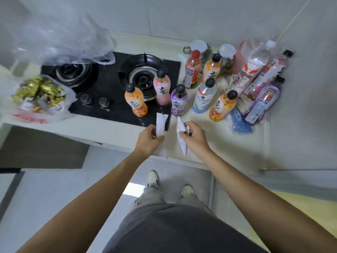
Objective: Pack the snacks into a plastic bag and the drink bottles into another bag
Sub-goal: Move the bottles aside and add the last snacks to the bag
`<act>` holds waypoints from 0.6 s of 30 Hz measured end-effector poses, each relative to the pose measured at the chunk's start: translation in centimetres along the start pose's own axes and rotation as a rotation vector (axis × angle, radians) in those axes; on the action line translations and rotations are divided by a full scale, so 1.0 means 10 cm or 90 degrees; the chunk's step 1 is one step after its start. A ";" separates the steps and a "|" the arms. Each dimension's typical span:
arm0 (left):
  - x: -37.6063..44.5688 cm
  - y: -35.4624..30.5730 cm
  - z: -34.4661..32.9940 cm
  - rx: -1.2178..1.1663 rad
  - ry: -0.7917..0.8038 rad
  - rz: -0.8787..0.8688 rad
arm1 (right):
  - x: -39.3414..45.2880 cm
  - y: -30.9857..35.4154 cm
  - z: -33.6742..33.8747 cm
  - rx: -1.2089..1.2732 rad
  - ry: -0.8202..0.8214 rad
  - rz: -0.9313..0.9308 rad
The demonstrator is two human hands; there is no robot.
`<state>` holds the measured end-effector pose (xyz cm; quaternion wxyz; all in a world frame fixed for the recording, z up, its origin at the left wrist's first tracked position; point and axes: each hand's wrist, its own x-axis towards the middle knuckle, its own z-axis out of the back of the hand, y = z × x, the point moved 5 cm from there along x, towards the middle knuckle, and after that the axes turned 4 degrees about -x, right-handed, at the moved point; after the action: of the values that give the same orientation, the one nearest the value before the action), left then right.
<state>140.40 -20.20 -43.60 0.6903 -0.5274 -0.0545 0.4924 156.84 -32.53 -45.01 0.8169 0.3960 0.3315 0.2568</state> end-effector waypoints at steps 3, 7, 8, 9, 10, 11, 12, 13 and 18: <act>-0.20 0.13 0.42 -0.031 -0.089 0.024 | 0.01 0.40 -0.31 -0.010 0.078 0.059; -0.48 0.36 0.96 -0.090 -0.174 0.064 | -0.04 0.90 -0.84 -0.030 0.180 0.120; -0.53 0.43 1.11 -0.107 -0.199 0.070 | -0.05 1.03 -0.99 -0.036 0.201 0.130; -0.57 0.49 1.26 -0.123 -0.224 0.073 | -0.04 1.14 -1.15 -0.039 0.223 0.139; -0.61 0.55 1.42 -0.132 -0.243 0.078 | -0.05 1.27 -1.32 -0.043 0.246 0.146; -0.65 0.61 1.58 -0.139 -0.261 0.082 | -0.06 1.42 -1.49 -0.047 0.268 0.156; -0.68 0.69 1.75 -0.149 -0.278 0.087 | -0.07 1.57 -1.67 -0.052 0.284 0.166; -0.71 0.78 1.92 -0.166 -0.294 0.092 | -0.09 1.72 -1.86 -0.057 0.294 0.177; -0.74 1.35 2.82 -0.236 -0.337 0.122 | -0.06 2.35 -2.86 -0.060 0.340 0.154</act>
<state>111.43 -7.15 -38.55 0.4954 -0.5004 -0.2708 0.6564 131.41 -6.23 -38.93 0.6818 0.3129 0.4728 0.4622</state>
